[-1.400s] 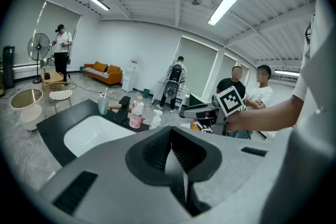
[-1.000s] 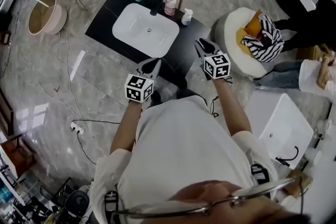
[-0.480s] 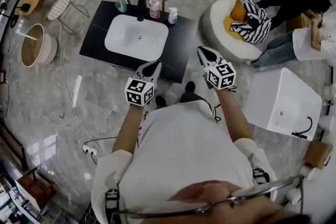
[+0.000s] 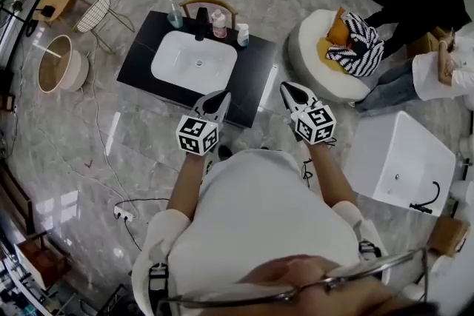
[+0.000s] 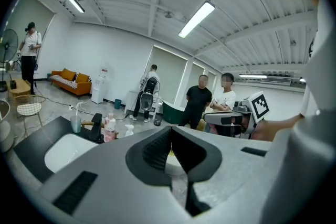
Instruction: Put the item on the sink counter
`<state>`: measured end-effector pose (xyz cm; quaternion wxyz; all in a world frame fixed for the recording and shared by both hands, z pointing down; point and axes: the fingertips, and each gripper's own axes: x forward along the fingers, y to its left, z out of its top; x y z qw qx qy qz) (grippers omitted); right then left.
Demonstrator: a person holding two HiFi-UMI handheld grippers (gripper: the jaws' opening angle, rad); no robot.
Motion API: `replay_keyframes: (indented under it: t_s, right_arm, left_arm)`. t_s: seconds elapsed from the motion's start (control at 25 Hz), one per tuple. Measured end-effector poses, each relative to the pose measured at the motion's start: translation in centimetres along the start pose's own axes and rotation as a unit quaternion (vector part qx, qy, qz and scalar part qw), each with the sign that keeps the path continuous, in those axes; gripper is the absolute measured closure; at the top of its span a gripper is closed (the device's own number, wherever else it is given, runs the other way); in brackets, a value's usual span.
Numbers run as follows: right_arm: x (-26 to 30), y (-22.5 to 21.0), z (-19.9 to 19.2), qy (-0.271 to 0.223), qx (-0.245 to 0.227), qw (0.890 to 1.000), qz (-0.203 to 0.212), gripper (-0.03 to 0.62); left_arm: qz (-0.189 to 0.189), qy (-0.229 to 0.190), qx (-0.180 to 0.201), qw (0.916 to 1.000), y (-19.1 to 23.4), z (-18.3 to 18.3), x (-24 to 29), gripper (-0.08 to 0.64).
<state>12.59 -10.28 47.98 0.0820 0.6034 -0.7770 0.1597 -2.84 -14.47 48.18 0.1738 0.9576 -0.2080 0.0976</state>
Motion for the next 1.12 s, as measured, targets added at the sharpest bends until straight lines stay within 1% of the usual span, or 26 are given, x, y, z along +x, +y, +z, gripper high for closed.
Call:
replay_keyframes:
  t_s: [0.16,0.48,1.12]
  right_arm:
    - [-0.7,-0.4,1.1,-0.018,-0.014,1.000,0.012,0.587]
    - [-1.5,-1.4,2.3,-0.035,0.000,0.999,0.019,0.588]
    - [-2.6,-1.5,2.7,-0.043,0.005,0.999,0.018,0.586]
  left_arm:
    - [0.012,-0.009,0.009,0.9998,-0.3,0.9,0.1,0.555]
    - [0.029,-0.013,0.006,0.9995,-0.5,1.2,0.4,0.555]
    - [0.027,-0.014,0.006,0.9995,-1.5,1.3,0.3,0.555]
